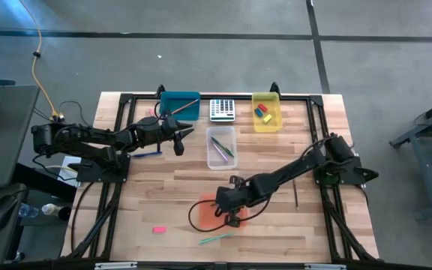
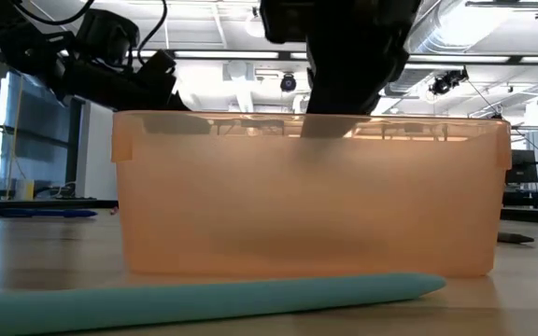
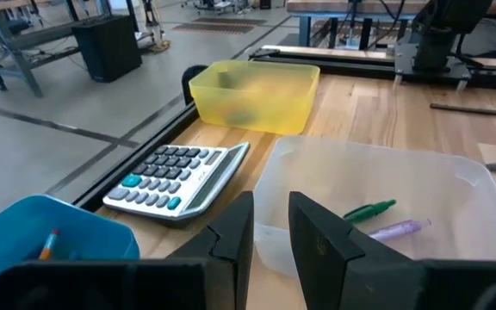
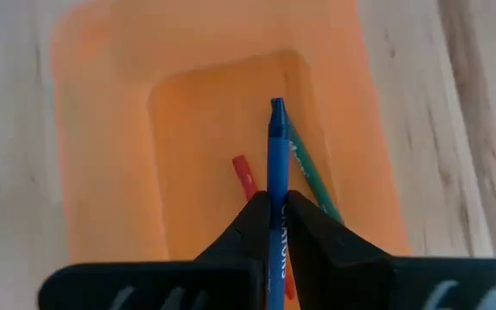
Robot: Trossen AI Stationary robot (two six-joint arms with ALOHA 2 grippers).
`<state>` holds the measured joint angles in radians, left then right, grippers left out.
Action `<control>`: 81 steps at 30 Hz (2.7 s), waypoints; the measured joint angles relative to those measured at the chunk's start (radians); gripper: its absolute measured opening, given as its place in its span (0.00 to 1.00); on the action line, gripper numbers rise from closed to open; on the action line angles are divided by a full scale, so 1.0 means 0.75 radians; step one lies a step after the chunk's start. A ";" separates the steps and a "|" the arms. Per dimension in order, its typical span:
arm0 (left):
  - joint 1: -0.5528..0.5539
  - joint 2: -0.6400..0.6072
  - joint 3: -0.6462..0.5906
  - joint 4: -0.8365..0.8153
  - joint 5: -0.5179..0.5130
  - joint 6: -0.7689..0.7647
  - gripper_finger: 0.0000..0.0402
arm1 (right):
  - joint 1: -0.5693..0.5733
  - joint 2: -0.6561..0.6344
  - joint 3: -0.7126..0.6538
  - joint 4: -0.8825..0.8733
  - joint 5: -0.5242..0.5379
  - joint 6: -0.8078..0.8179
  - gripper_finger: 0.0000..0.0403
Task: Sort crayons/erasers/pens/pencils in bins
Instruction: Put the blue crayon into the orange bin, then put the pink pencil into the blue bin
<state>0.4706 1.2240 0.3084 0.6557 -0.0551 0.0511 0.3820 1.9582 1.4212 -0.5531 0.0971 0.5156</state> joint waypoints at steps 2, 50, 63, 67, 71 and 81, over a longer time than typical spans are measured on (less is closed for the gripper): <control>0.000 0.000 0.000 -0.017 0.002 -0.014 0.16 | -0.001 0.021 0.012 0.003 0.002 0.031 0.04; -0.082 -0.112 0.187 -0.789 -0.349 -0.288 0.03 | -0.384 -1.005 -1.251 1.206 0.309 -0.546 0.00; -0.055 -0.092 0.287 -1.436 -0.586 -1.231 0.19 | -0.922 -1.158 -1.314 1.282 -0.267 -0.983 0.00; -0.021 -0.001 0.287 -1.448 -0.673 -1.390 0.31 | -1.029 -1.183 -1.314 1.269 -0.431 -1.073 0.00; 0.026 0.108 0.287 -1.453 -0.684 -1.496 0.40 | -1.118 -1.193 -1.314 1.240 -0.537 -1.141 0.00; 0.082 0.287 0.287 -1.454 -0.721 -1.637 0.43 | -1.263 -1.193 -1.314 1.212 -0.675 -1.200 0.00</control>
<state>0.5323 1.4392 0.5236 -0.4348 -0.5958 -1.1767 -0.5649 1.0637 0.4360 0.3556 -0.4095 -0.3844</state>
